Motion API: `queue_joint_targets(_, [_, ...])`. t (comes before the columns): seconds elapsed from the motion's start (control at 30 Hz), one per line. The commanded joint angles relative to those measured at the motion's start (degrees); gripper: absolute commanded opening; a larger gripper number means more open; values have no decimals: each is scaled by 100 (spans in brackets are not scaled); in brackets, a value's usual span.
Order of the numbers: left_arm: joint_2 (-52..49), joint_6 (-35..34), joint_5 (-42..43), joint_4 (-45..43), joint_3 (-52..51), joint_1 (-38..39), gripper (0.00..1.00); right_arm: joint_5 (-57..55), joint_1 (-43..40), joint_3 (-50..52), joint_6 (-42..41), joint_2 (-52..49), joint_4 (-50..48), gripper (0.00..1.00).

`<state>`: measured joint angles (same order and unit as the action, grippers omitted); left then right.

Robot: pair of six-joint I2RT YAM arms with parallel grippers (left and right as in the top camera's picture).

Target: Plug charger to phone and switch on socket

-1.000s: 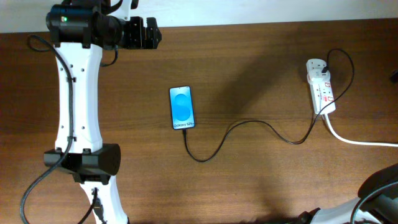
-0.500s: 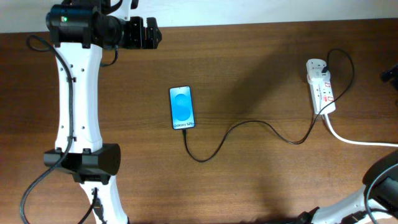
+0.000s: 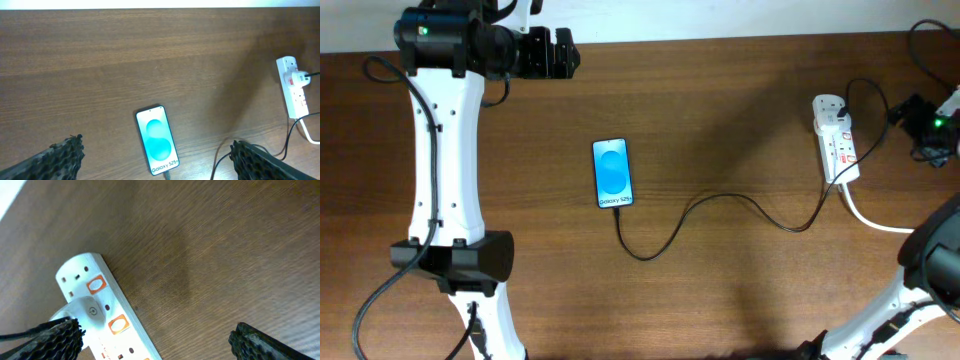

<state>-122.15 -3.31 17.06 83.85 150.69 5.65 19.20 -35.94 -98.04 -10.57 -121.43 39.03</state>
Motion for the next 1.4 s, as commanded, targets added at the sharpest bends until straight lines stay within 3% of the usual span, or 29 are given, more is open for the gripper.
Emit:
queue_joint_targets(0.0, [44,-31,-39,4,42,-9,99,26,85,-26,-22,-280,-7,98])
queue_joint_targets(1.2, [44,-33,-39,4,42,-9,99,-514,898,74,262,-1132,446,98])
queue_joint_targets(1.37, [44,-31,-39,4,42,-9,99,-741,684,31,-216,-1126,380,98])
